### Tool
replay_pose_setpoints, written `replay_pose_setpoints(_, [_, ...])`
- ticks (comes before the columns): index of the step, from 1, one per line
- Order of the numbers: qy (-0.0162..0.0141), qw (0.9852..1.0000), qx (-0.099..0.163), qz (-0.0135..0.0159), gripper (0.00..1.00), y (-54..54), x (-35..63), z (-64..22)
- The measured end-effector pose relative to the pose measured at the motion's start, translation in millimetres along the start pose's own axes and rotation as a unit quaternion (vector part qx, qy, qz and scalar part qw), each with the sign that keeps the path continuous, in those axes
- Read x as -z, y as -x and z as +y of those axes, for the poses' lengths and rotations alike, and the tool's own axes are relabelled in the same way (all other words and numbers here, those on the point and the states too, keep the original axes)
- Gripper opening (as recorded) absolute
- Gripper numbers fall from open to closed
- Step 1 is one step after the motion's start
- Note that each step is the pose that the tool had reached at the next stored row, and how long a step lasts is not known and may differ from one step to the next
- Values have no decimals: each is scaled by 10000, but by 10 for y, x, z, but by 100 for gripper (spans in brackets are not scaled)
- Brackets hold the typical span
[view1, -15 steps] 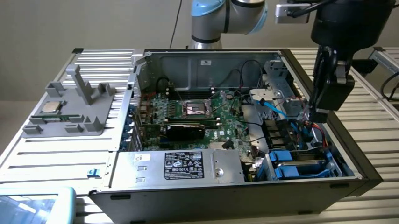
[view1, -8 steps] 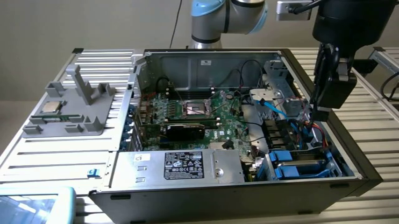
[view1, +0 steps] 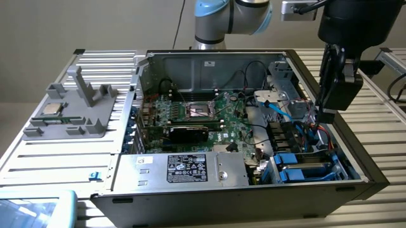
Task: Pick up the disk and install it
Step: 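Insert the first disk wire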
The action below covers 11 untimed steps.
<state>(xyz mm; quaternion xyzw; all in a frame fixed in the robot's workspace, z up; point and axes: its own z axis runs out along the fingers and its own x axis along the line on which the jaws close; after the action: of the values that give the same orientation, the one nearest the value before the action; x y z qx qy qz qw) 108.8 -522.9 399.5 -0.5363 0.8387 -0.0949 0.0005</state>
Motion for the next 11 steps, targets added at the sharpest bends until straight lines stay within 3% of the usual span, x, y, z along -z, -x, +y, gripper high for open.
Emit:
replay_pose_setpoints(4, [1,10000,0,-3,50,-8,1,-4])
replay_pose_setpoints(9, [62,9999,-15,-132,50,-144,-25,-63])
replay_pose_setpoints(11, [76,9998,-18,-161,50,-209,-36,-91])
